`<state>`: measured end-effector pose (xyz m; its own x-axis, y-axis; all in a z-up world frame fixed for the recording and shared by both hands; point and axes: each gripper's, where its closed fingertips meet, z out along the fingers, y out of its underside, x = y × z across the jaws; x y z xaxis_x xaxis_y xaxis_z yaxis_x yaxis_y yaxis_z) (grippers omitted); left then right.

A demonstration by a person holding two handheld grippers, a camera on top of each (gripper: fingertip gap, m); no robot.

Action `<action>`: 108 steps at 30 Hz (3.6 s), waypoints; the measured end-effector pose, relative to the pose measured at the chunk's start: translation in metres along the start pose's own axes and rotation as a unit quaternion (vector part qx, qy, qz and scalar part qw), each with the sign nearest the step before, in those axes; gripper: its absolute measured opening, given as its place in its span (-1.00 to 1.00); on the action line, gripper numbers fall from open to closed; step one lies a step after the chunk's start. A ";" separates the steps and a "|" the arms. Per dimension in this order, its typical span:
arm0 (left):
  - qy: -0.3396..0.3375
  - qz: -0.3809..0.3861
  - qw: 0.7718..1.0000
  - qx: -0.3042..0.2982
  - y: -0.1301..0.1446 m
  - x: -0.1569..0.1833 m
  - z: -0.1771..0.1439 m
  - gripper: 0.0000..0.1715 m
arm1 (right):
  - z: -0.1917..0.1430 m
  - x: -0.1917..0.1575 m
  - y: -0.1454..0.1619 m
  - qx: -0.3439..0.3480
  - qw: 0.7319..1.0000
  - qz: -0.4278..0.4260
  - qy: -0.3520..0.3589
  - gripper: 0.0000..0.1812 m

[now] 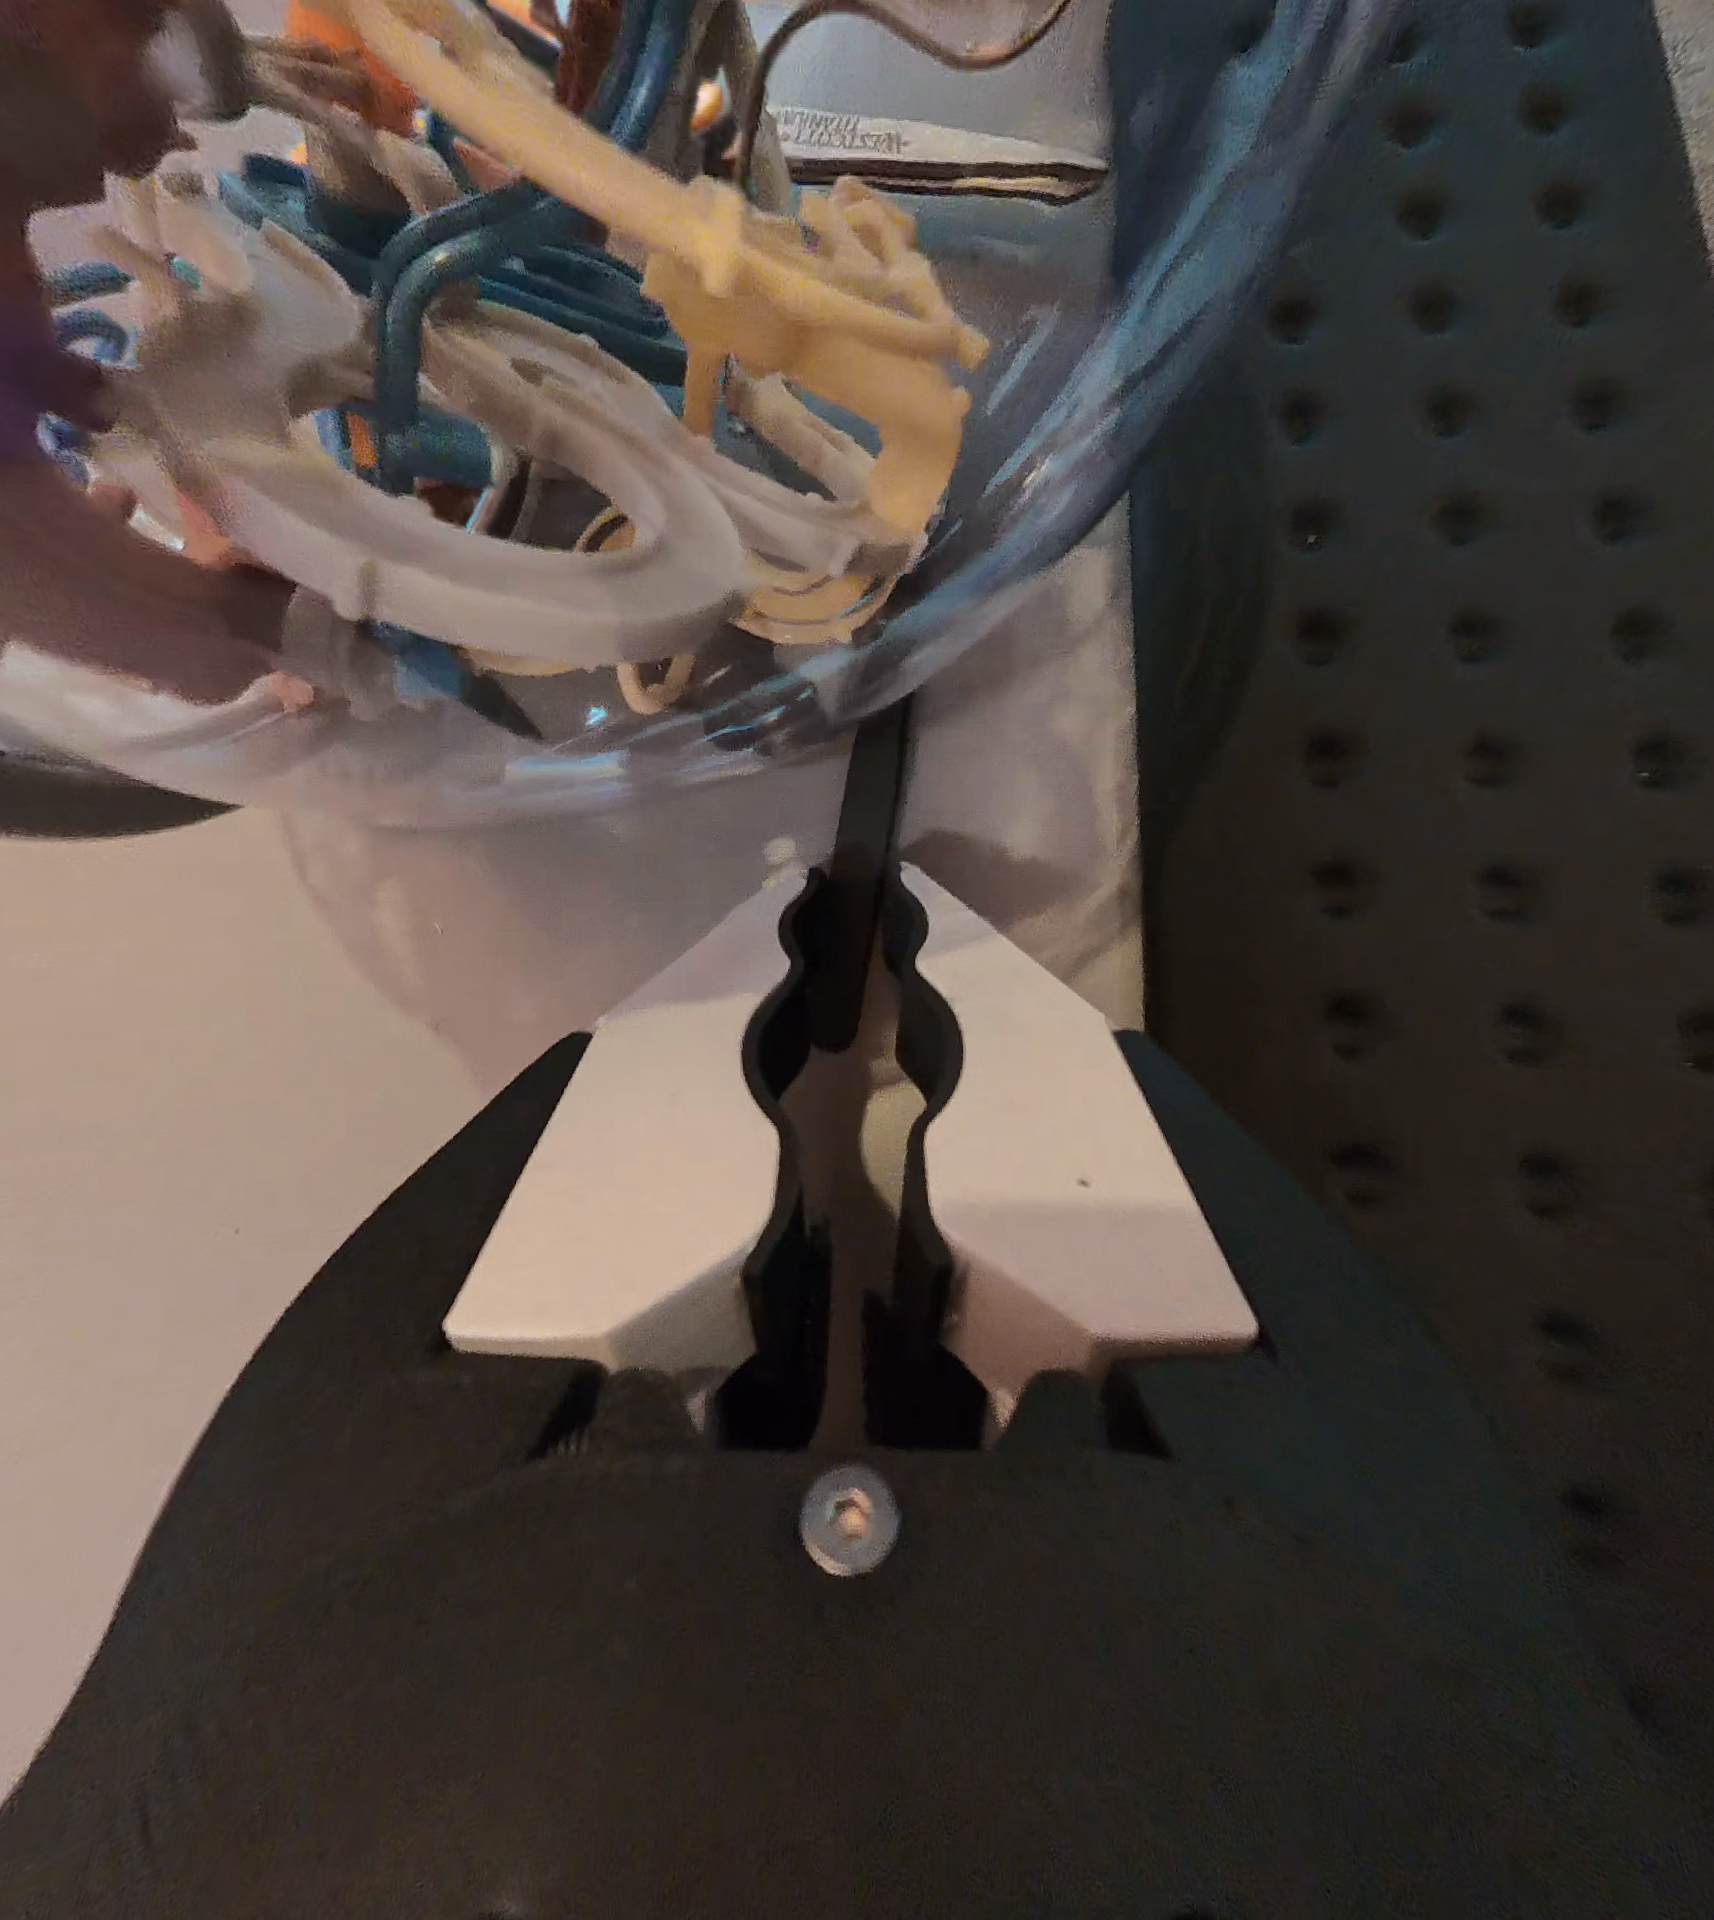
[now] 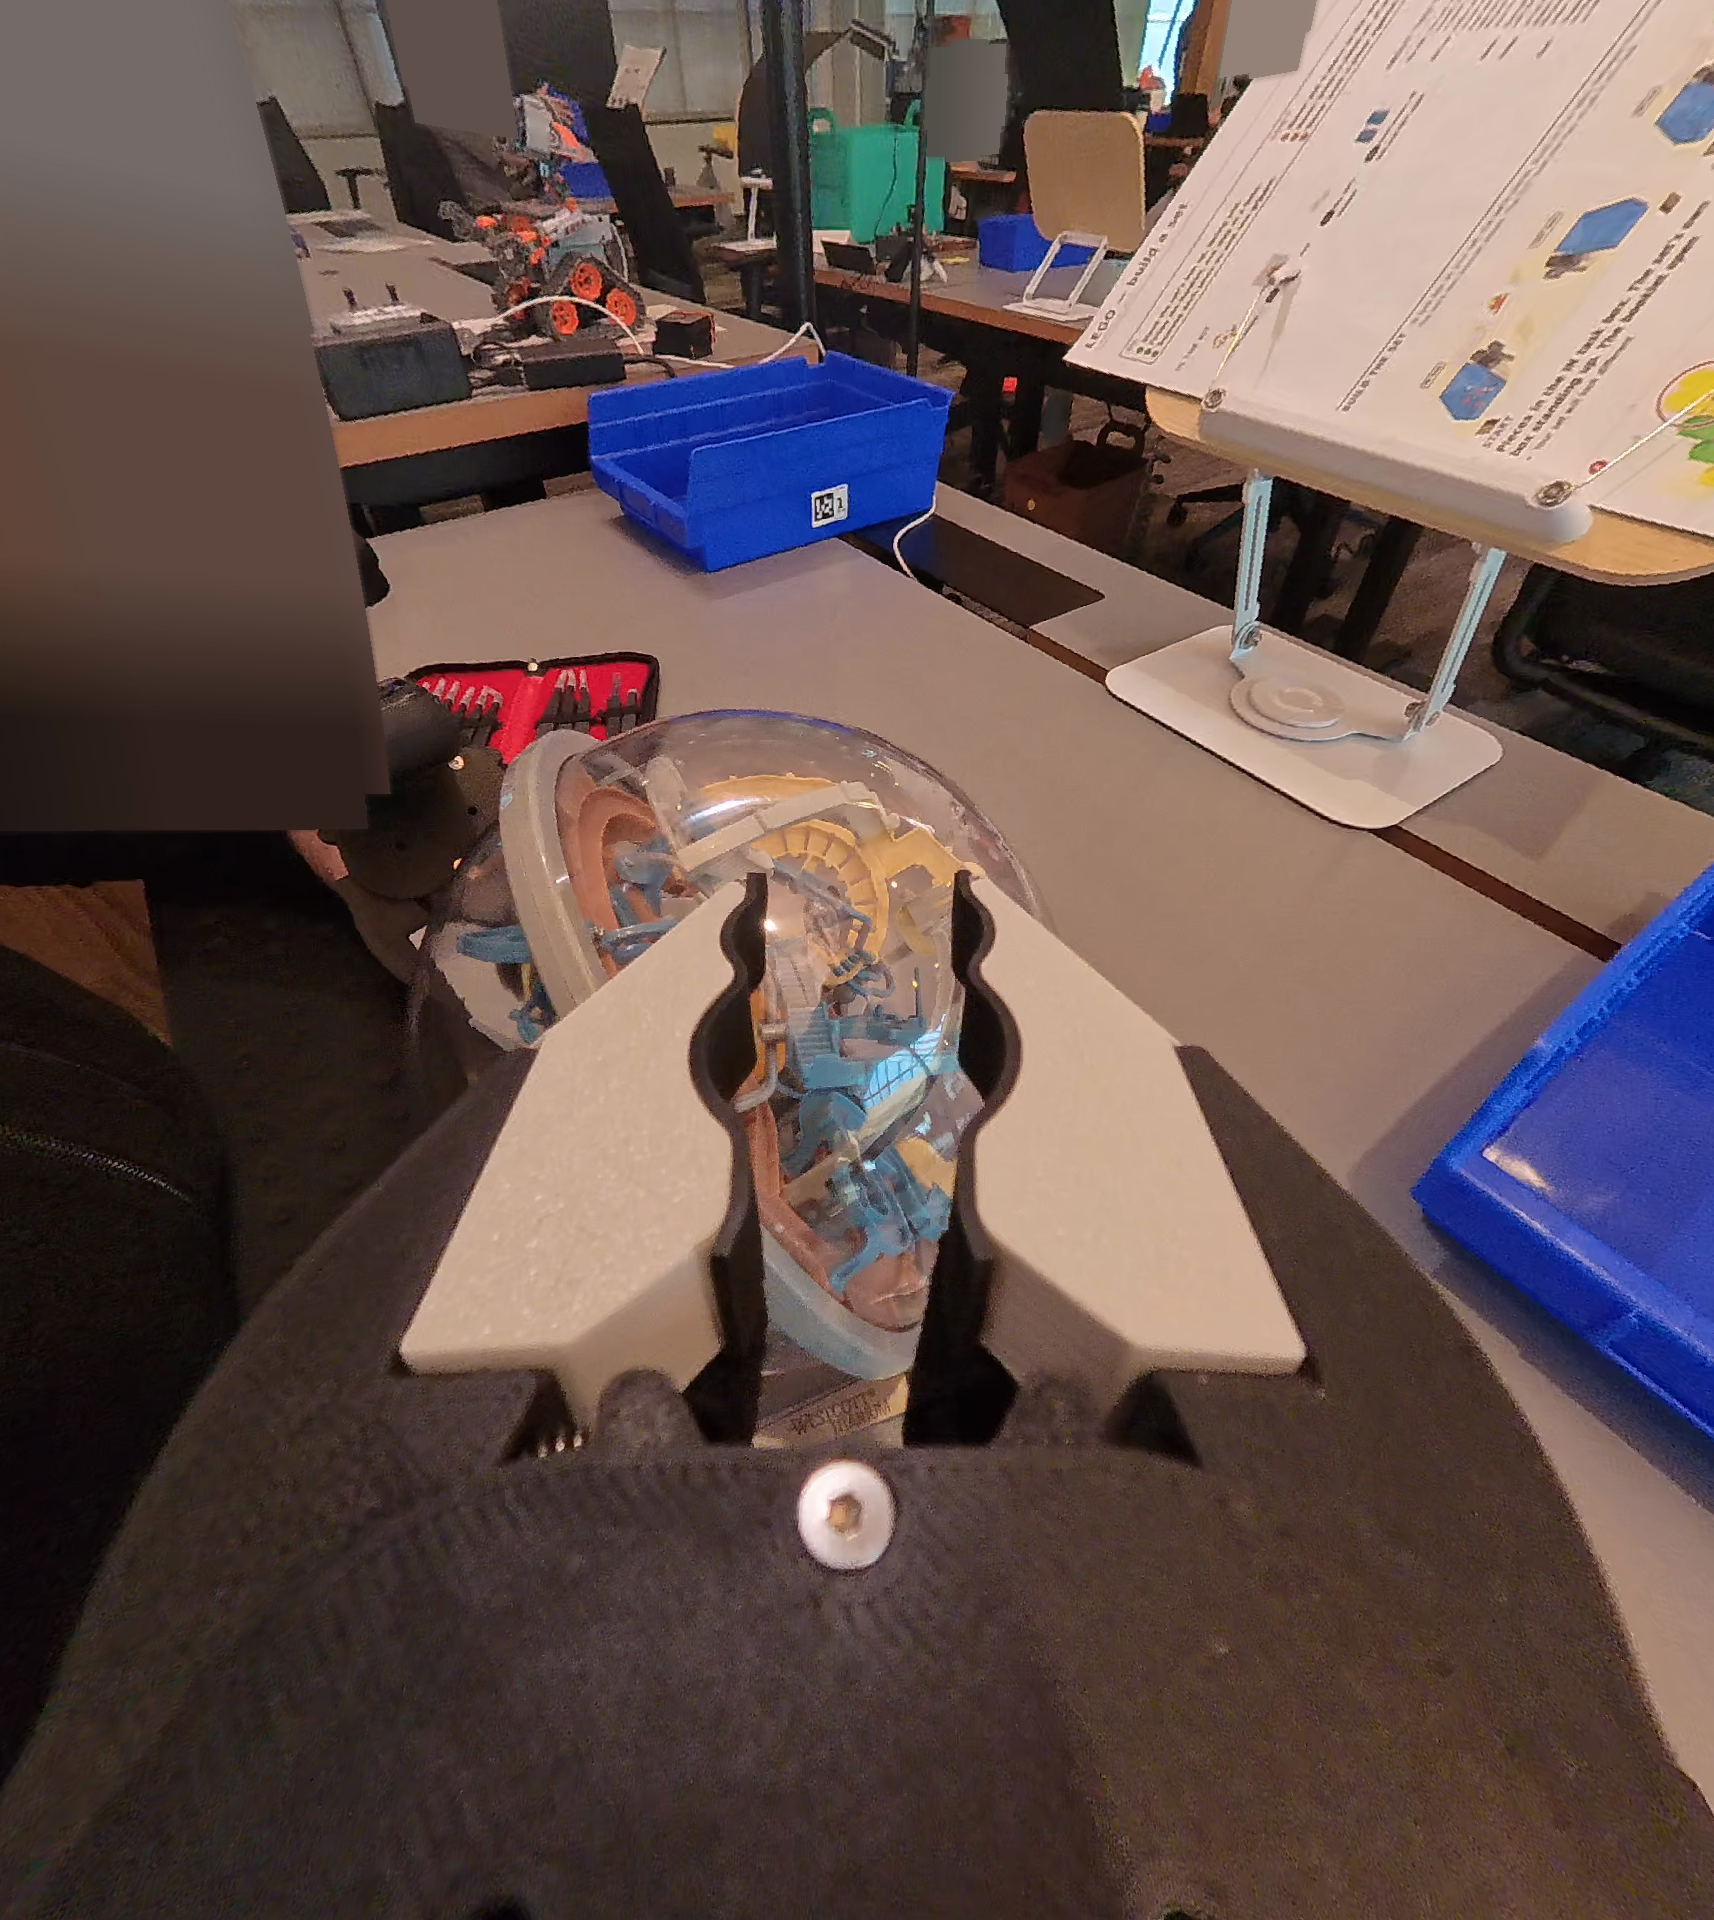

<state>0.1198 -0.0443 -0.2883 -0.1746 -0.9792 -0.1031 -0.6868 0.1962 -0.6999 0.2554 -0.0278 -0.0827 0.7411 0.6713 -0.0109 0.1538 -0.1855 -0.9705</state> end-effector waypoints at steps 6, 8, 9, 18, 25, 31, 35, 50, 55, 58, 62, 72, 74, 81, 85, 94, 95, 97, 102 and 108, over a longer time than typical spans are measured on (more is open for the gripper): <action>-0.018 -0.008 1.000 -0.008 0.014 0.001 -0.027 -0.93 | -0.014 -0.011 0.001 -0.002 1.000 -0.027 0.016 -0.63; -0.025 -0.022 0.999 -0.003 0.019 0.003 -0.041 -0.93 | -0.021 -0.020 -0.002 0.009 0.999 -0.038 0.016 -0.63; -0.037 -0.030 0.999 0.003 0.021 0.002 -0.050 -0.93 | -0.024 -0.025 -0.003 0.016 0.999 -0.044 0.015 -0.62; -0.055 -0.149 0.976 0.147 0.012 0.020 -0.120 -0.94 | -0.037 -0.113 -0.010 0.040 0.992 -0.101 -0.069 -0.69; 0.017 -0.216 0.905 0.366 -0.046 0.049 -0.166 -0.94 | 0.023 -0.183 0.005 0.054 0.989 0.009 -0.139 -0.68; 0.121 -0.264 0.836 0.465 -0.092 0.071 -0.160 -0.94 | 0.050 -0.183 0.011 0.107 0.978 0.125 -0.128 -0.59; 0.232 -0.300 0.776 0.504 -0.117 0.087 -0.154 -0.95 | 0.034 -0.185 -0.015 0.203 0.945 0.178 -0.183 -0.69; 0.101 -0.237 0.839 0.479 -0.152 0.068 -0.139 -0.61 | 0.006 -0.165 -0.013 0.127 0.988 0.060 -0.059 -0.97; 0.067 -0.102 0.894 0.430 -0.190 0.074 -0.149 -0.67 | 0.010 -0.167 0.005 0.024 0.996 0.008 -0.085 -0.97; 0.100 -0.089 0.903 0.409 -0.197 0.075 -0.142 -0.79 | 0.009 -0.168 0.005 0.011 0.993 0.010 -0.113 -0.97; 0.148 -0.099 0.896 0.407 -0.200 0.077 -0.138 -0.97 | 0.006 -0.176 0.004 0.020 0.982 0.051 -0.180 -0.97; 0.136 -0.125 0.878 0.441 -0.212 0.065 -0.135 -0.98 | -0.005 -0.158 -0.008 0.113 0.973 0.108 -0.170 -0.97; 0.138 -0.142 0.871 0.450 -0.216 0.063 -0.133 -0.98 | -0.006 -0.156 -0.007 0.127 0.975 0.104 -0.149 -0.93; 0.180 -0.204 0.834 0.480 -0.224 0.057 -0.127 -0.96 | -0.015 -0.144 -0.008 0.171 0.975 0.103 -0.095 -0.96; 0.174 -0.202 0.837 0.478 -0.224 0.054 -0.123 -0.93 | -0.020 -0.136 -0.008 0.182 0.970 0.127 -0.094 -0.97; 0.188 -0.184 0.853 0.452 -0.227 0.057 -0.116 -0.93 | -0.026 -0.132 -0.010 0.205 0.956 0.166 -0.130 -0.97; 0.189 -0.182 0.851 0.454 -0.227 0.058 -0.116 -0.98 | -0.027 -0.132 -0.010 0.207 0.954 0.169 -0.134 -0.97; 0.188 -0.182 0.850 0.457 -0.227 0.058 -0.116 -0.99 | -0.027 -0.132 -0.010 0.206 0.954 0.170 -0.139 -0.97; 0.181 -0.193 0.841 0.473 -0.228 0.056 -0.118 -1.00 | -0.031 -0.130 -0.013 0.224 0.951 0.170 -0.131 -0.96; 0.159 -0.231 0.823 0.493 -0.227 0.047 -0.119 -1.00 | -0.038 -0.121 -0.018 0.220 0.974 0.057 0.014 -0.85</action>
<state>0.1837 -0.1286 -0.0502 -0.3386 -0.8440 0.4159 0.1485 -0.4844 -0.8622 0.1872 -0.1327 -0.0545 0.7552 0.6437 -0.1235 -0.2204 0.0720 -0.9728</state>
